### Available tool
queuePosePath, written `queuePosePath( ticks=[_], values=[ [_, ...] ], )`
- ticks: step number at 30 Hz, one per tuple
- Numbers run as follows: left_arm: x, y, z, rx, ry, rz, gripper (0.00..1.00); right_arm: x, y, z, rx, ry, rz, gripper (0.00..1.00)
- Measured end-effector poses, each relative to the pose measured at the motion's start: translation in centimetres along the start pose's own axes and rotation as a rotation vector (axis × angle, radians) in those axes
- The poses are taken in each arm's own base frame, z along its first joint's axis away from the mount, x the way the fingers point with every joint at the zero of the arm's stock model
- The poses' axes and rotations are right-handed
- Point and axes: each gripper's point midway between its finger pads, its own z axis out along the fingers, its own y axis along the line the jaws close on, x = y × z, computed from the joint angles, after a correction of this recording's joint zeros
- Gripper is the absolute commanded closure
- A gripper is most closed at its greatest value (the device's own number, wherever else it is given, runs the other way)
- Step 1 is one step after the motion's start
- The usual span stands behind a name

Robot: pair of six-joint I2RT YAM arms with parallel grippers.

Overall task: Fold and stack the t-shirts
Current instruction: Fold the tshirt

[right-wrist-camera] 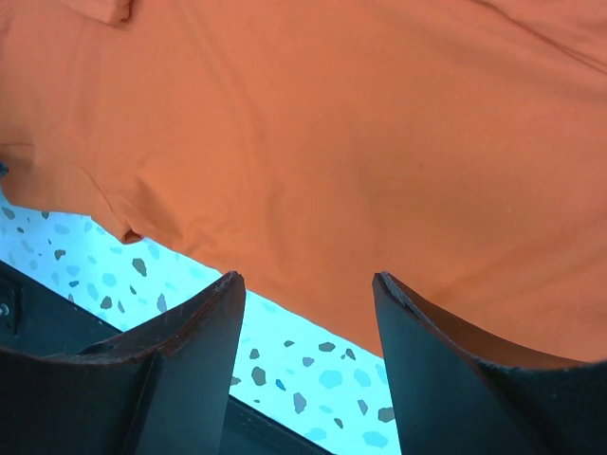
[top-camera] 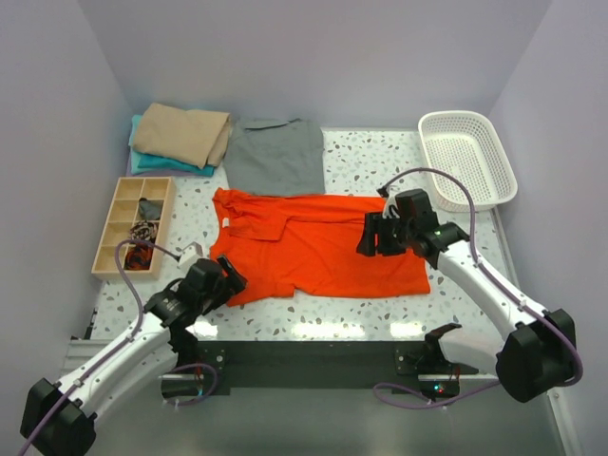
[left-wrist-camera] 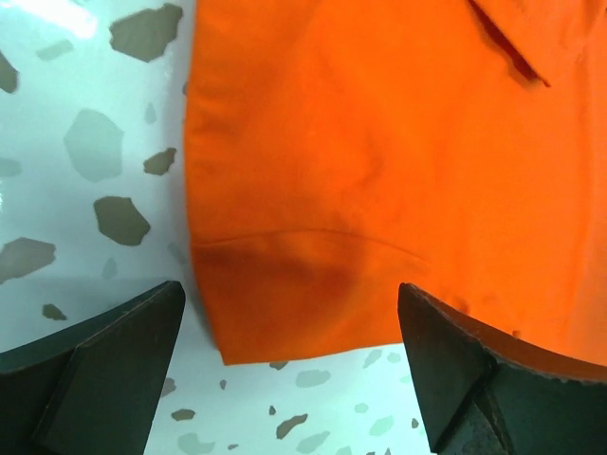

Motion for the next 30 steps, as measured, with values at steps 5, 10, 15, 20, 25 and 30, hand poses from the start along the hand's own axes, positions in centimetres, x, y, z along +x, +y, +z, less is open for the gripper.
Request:
queuePosePath(
  ticks=[5, 10, 15, 20, 25, 30],
  values=[
    [0.2, -0.4, 0.1, -0.012, -0.013, -0.025, 0.0, 0.6, -0.2, -0.1, 0.003, 0.004, 0.009, 0.39],
    [0.0, -0.6, 0.3, -0.017, -0.026, -0.041, 0.18, 1.4, -0.7, 0.1, 0.019, 0.018, 0.019, 0.41],
    [0.2, -0.6, 0.4, -0.018, -0.017, -0.027, 0.94, 1.6, -1.1, 0.3, 0.037, 0.023, 0.02, 0.46],
    [-1.1, -2.3, -0.6, 0.009, -0.028, 0.027, 1.0, 2.2, -1.9, 1.6, 0.07, 0.057, 0.03, 0.51],
    [-4.3, -6.8, -2.8, 0.103, -0.087, 0.051, 1.0, 4.5, -3.3, 4.4, 0.105, 0.162, 0.057, 0.53],
    [-6.1, -8.3, -3.9, 0.119, -0.135, 0.08, 1.0, 6.3, -4.4, 6.3, 0.134, 0.233, 0.078, 0.54]
  ],
)
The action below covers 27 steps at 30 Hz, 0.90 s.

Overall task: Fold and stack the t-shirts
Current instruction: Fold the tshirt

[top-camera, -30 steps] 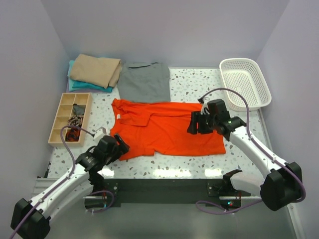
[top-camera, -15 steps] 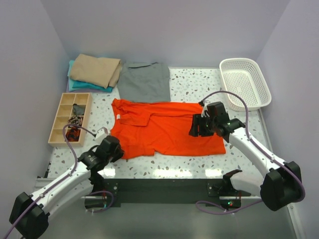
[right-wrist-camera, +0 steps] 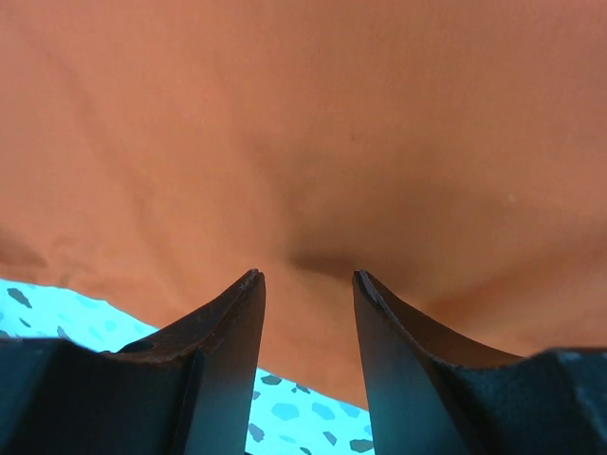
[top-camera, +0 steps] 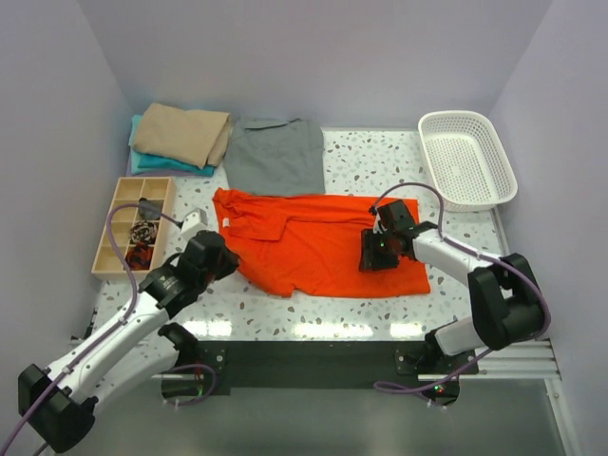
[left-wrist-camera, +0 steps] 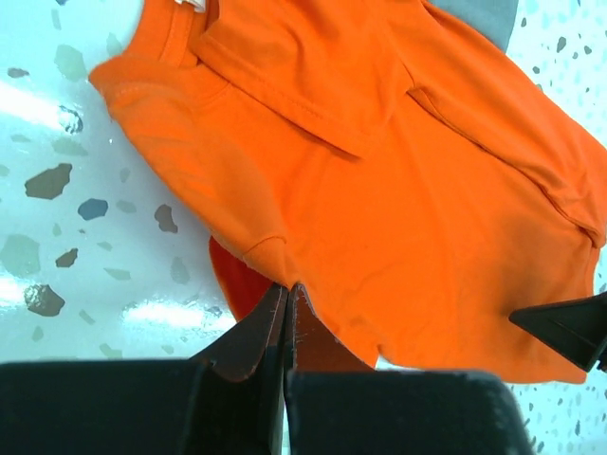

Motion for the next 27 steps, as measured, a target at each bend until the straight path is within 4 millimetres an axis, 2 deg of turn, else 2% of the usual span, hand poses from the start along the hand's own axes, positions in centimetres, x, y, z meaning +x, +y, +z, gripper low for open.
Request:
queuePosePath(
  ticks=[4, 8, 16, 20, 23, 24, 25, 26, 27],
  values=[
    [-0.9, -0.1, 0.5, -0.039, -0.026, 0.027, 1.0, 0.1, -0.2, 1.0, 0.007, 0.019, 0.003, 0.54],
    [-1.2, 0.3, 1.9, -0.099, -0.028, 0.061, 1.0, -1.0, 0.1, 1.6, 0.001, 0.015, 0.001, 0.55],
    [-3.0, 2.6, 7.0, -0.205, -0.035, 0.054, 1.0, -3.5, 0.8, 2.9, -0.006, 0.0, -0.005, 0.6],
    [-4.3, 2.5, 9.7, -0.23, -0.04, 0.081, 1.0, -3.9, 0.8, 3.0, 0.003, -0.003, -0.003, 0.6],
    [-6.1, 1.0, 12.1, -0.225, -0.056, 0.097, 0.78, -3.9, 0.5, 2.9, 0.023, -0.008, 0.002, 0.6],
    [-6.6, 0.6, 12.8, -0.221, -0.06, 0.103, 0.62, -3.8, 0.3, 2.8, 0.039, -0.008, 0.006, 0.6],
    [-7.1, 0.2, 13.8, -0.219, -0.062, 0.105, 0.53, -3.6, 0.0, 2.6, 0.053, -0.008, 0.009, 0.6],
    [-7.6, -0.1, 14.8, -0.218, -0.062, 0.107, 0.35, -3.4, -0.2, 2.4, 0.064, -0.011, 0.011, 0.59],
    [-7.9, -0.3, 15.9, -0.217, -0.056, 0.106, 0.28, -3.1, -0.6, 2.2, 0.081, -0.009, 0.014, 0.59]
  ],
)
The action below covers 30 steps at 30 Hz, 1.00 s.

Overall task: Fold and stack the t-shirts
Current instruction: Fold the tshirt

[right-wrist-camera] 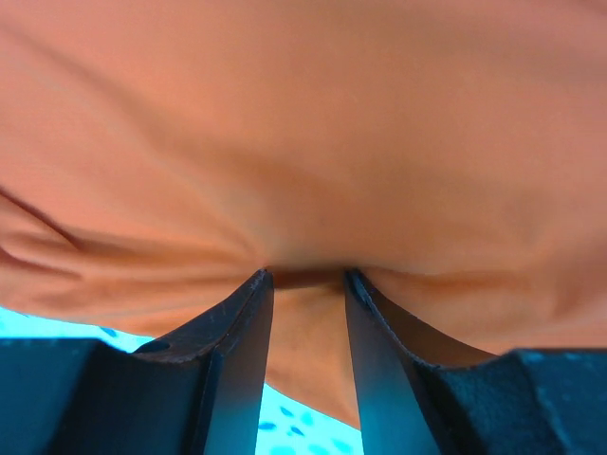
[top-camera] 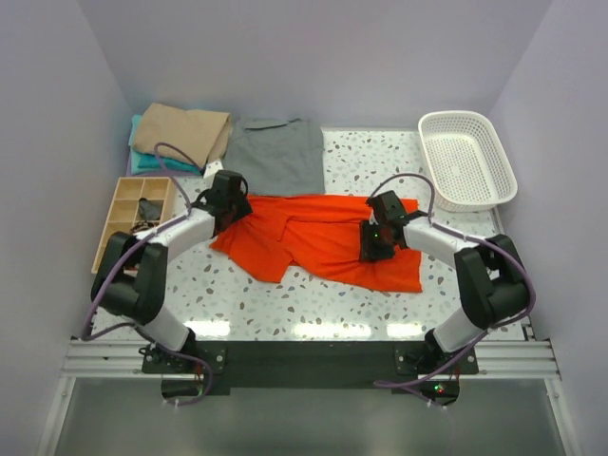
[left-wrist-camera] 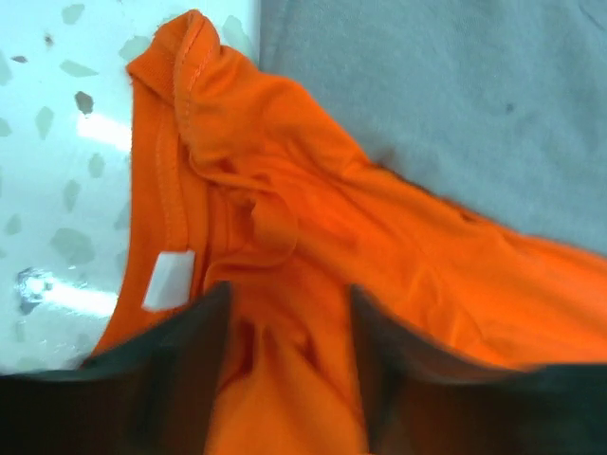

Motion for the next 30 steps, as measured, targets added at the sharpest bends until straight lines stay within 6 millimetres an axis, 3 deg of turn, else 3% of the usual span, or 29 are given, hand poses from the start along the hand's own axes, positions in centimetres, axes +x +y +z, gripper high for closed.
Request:
queuePosePath(
  ticks=[4, 7, 10, 16, 20, 27, 30],
  values=[
    [0.4, 0.2, 2.4, -0.021, 0.034, 0.023, 0.2, 1.4, -1.2, -1.0, 0.053, 0.022, 0.003, 0.57],
    [0.8, 0.8, 1.9, -0.023, 0.044, 0.032, 0.18, 1.4, -1.4, -1.6, 0.063, 0.014, 0.001, 0.57],
    [0.9, 1.8, -0.8, 0.003, 0.027, 0.027, 0.18, 1.3, -1.4, -2.3, 0.062, 0.003, -0.003, 0.56],
    [0.5, 3.7, -8.2, 0.122, -0.066, -0.031, 0.22, 0.4, -1.3, -2.9, 0.069, -0.018, -0.011, 0.56],
    [3.5, 5.0, -9.7, 0.181, -0.04, -0.072, 0.28, -0.7, -0.9, -3.3, 0.062, -0.045, -0.016, 0.56],
    [11.3, 8.3, -8.1, 0.169, 0.106, -0.123, 0.36, -1.1, -0.7, -3.5, 0.059, -0.052, -0.024, 0.56],
    [11.3, 7.5, -7.5, 0.222, 0.08, -0.165, 0.36, -1.0, -0.8, -3.5, 0.061, -0.048, -0.028, 0.56]
  ],
)
